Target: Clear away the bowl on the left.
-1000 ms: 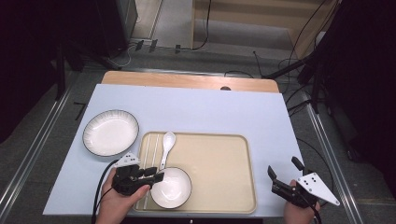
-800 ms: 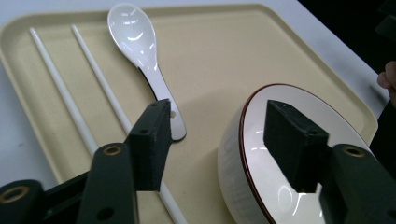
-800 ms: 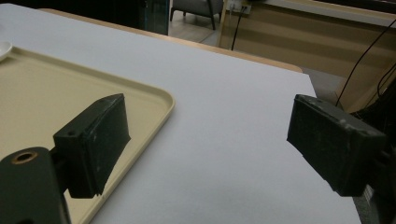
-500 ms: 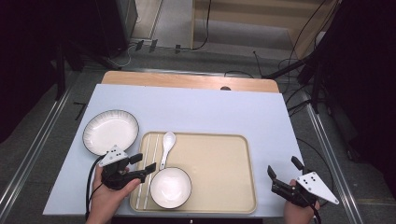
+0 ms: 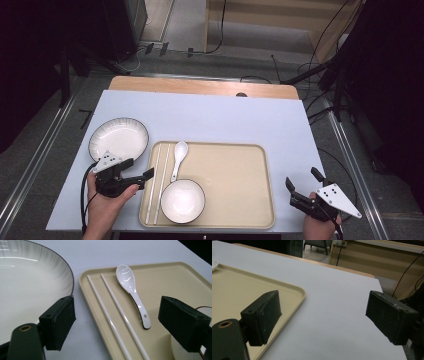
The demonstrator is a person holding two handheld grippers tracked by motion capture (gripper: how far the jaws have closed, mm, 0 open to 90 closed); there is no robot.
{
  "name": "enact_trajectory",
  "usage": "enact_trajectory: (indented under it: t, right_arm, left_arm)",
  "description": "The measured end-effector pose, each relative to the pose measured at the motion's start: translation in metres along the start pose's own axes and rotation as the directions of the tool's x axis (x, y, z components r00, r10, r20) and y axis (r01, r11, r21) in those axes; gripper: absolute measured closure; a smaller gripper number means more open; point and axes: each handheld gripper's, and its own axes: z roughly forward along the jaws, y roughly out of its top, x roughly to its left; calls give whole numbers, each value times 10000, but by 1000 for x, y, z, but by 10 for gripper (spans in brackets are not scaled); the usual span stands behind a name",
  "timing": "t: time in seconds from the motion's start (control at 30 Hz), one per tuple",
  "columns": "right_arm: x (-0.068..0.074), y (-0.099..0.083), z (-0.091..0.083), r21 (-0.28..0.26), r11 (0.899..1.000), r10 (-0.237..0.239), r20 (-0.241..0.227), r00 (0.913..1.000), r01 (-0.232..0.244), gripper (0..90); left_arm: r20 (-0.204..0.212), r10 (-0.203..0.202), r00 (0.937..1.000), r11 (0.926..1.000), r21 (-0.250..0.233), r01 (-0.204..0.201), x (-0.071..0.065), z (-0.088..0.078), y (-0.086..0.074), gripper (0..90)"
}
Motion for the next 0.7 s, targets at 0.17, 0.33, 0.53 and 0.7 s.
enact_trajectory:
  t: [0.17,0.33,0.53,0.7]
  right_arm:
    - [-1,0,0,-46,10000,12,45,10000,-12,133]
    - [0,0,0,-38,10000,-23,27,10000,23,134]
    - [0,1,0,-60,10000,-30,18,10000,30,133]
    - [0,1,0,-48,10000,-28,20,10000,28,134]
  left_arm:
    - [39,193,9998,9998,13,-193,11,-5,1,61]
    - [-13,22,10000,10000,-82,-23,25,-9,2,29]
    - [-419,-228,9989,9997,-51,226,40,-12,3,19]
    - [-744,-328,9967,9994,-92,322,51,-15,4,16]
